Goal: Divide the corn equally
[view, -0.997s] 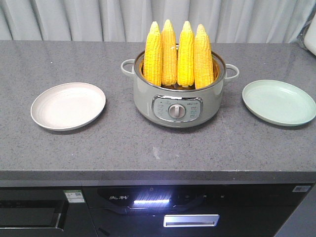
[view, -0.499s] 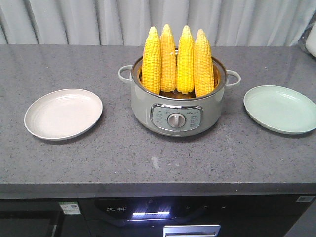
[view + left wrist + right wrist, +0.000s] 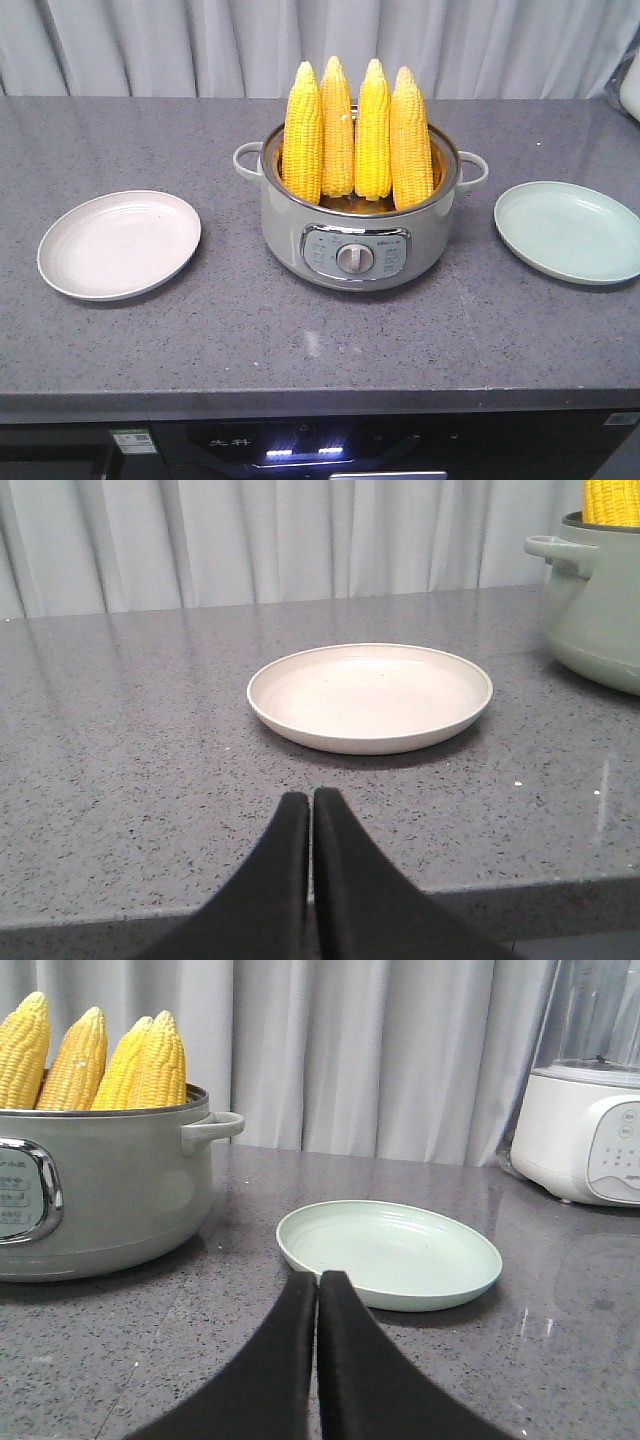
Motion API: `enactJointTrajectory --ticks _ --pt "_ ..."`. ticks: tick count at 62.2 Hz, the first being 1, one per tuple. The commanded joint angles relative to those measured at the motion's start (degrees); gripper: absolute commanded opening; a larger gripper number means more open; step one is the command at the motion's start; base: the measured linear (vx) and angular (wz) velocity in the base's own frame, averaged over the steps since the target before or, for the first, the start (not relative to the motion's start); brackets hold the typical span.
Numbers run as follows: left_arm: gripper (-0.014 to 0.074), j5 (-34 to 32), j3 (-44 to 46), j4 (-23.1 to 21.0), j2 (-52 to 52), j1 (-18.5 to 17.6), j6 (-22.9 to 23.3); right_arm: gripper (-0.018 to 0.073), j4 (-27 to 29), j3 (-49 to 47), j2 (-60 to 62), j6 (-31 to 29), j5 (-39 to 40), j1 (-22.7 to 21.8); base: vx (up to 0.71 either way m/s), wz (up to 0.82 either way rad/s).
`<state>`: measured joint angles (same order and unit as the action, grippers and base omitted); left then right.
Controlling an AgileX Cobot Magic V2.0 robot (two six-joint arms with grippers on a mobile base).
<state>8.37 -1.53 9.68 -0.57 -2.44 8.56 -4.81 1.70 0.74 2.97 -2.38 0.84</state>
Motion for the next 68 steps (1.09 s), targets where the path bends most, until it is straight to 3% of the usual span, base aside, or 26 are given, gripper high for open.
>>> enactJointTrajectory --ticks 1,68 --pt "-0.0007 -4.5 -0.2 0.0 -1.0 0.2 0.6 -0.0001 0.0 0.5 0.3 -0.1 4.1 -0.3 0.03 -0.01" --pt "-0.0007 -4.5 -0.2 0.0 -1.0 0.2 0.6 -0.0001 0.0 0.5 0.3 -0.1 4.1 -0.3 0.03 0.0"
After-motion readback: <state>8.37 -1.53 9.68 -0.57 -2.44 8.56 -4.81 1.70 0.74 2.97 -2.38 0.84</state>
